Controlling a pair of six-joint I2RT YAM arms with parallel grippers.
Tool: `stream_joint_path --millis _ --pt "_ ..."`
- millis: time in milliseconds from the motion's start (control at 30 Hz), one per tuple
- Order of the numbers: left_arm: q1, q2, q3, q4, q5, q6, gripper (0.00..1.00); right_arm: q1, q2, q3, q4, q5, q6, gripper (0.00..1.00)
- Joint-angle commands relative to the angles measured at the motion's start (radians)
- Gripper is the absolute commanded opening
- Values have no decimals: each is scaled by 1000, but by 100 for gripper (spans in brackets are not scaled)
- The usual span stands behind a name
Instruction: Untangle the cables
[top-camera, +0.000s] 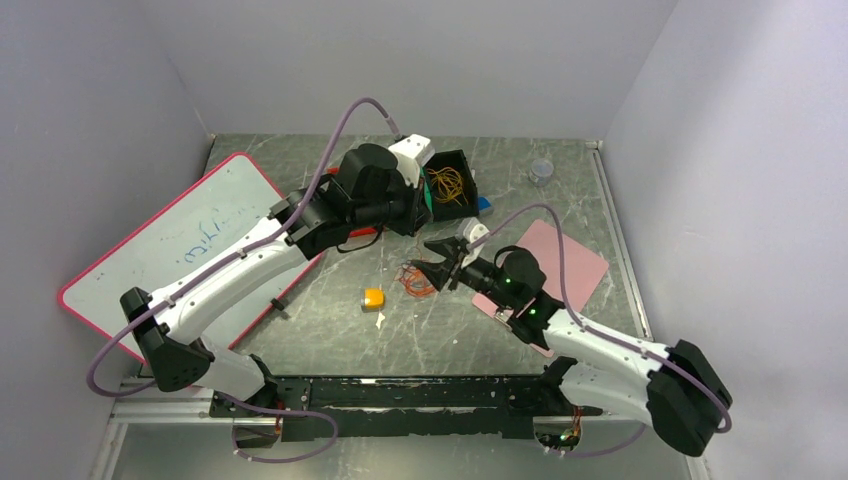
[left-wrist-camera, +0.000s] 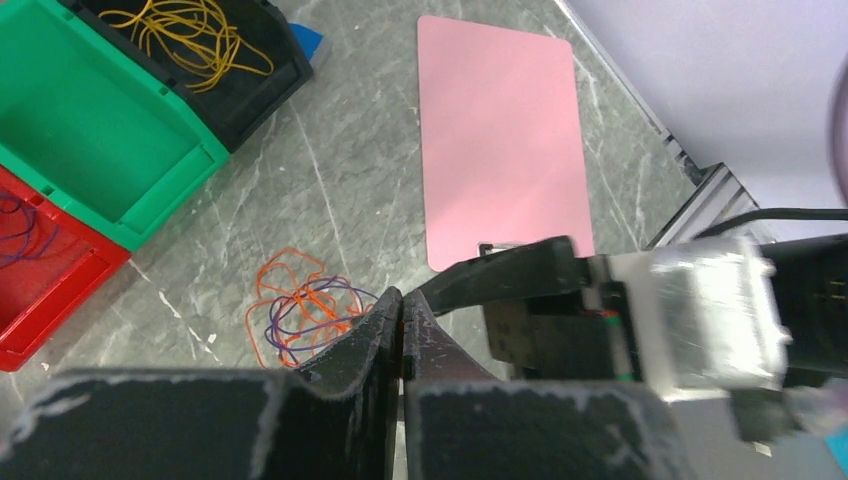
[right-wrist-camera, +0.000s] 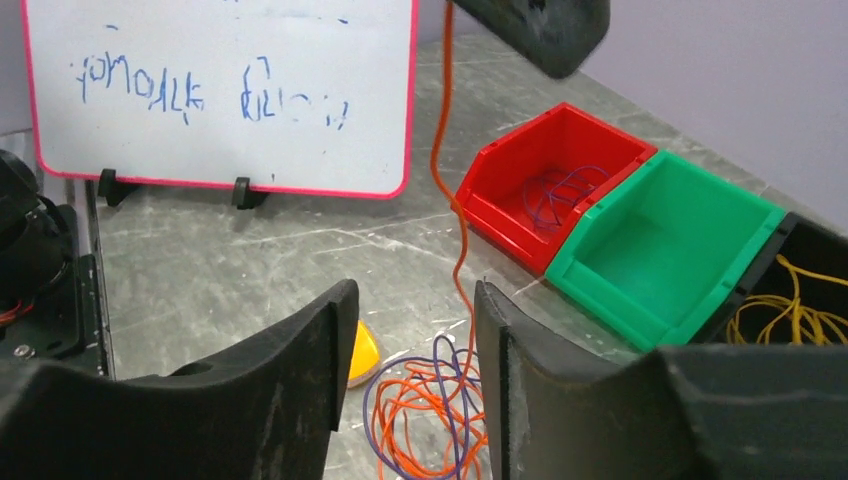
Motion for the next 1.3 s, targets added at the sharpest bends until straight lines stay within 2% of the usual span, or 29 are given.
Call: stream_joint_path --millis 0,167,300,367,633,900,1267 --pt "-5 -27 64 2 59 11 7 4 97 33 184 50 22 45" --pt "-7 -28 119 -27 97 18 7 4 223 62 249 53 22 34" --pt "-7 -30 180 -51 123 23 7 4 301 85 247 10 29 16" --pt "-6 -27 228 -75 116 32 7 4 332 91 240 -14 37 13" --pt "-5 8 476 -169 76 72 7 4 389 -13 331 -4 112 13" --pt "-4 72 735 -190 -4 134 7 4 450 -119 419 37 176 14" --pt "-4 -18 738 42 -117 220 7 4 577 -199 538 89 241 17"
